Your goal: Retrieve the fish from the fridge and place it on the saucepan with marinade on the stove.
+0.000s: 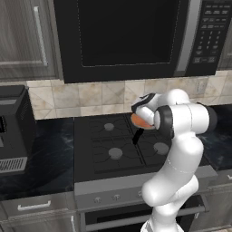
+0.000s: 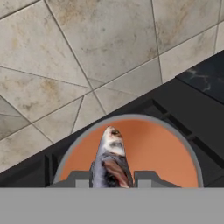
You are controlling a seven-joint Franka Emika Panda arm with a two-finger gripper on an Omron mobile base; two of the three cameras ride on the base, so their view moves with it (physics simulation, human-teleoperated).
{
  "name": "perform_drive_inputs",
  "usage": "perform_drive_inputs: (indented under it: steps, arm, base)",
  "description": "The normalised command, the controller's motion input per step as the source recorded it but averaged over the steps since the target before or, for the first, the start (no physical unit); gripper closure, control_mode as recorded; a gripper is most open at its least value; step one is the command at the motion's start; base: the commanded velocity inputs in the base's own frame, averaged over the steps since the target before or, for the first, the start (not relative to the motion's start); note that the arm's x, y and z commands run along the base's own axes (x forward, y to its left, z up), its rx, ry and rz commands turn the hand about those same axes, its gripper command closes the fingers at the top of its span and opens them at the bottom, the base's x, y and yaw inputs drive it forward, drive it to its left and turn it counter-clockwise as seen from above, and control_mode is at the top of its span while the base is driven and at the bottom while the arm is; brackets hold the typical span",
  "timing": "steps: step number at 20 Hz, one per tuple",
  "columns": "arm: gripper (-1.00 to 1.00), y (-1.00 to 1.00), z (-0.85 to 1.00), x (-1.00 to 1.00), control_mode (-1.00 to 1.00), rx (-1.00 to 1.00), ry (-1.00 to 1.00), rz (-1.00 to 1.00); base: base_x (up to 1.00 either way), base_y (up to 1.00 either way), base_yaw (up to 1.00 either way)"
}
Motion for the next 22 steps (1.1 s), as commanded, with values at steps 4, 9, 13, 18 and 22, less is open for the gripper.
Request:
perform_drive_inputs:
  steps: [4,9,13,18,22]
  arm:
    - [1.00,0.00,0.00,0.01,-1.00,0.00,0.00,0.00]
    - [-1.00,0.00,0.00,0.05,-1.00,0.00,0.00,0.00]
    - [-1.00,0.00,0.00,0.08,-1.00,0.00,0.00,0.00]
    - [-1.00,0.00,0.00,0.19,-1.00,0.00,0.00,0.00]
    - [-1.00,0.00,0.00,0.16,-1.00,0.00,0.04,0.00]
  base:
    - [0.00,0.00,0.00]
    - [0.00,0.00,0.00]
    - [0.00,0.00,0.00]
    - [0.00,0.00,0.00]
    - [0.00,0.00,0.00]
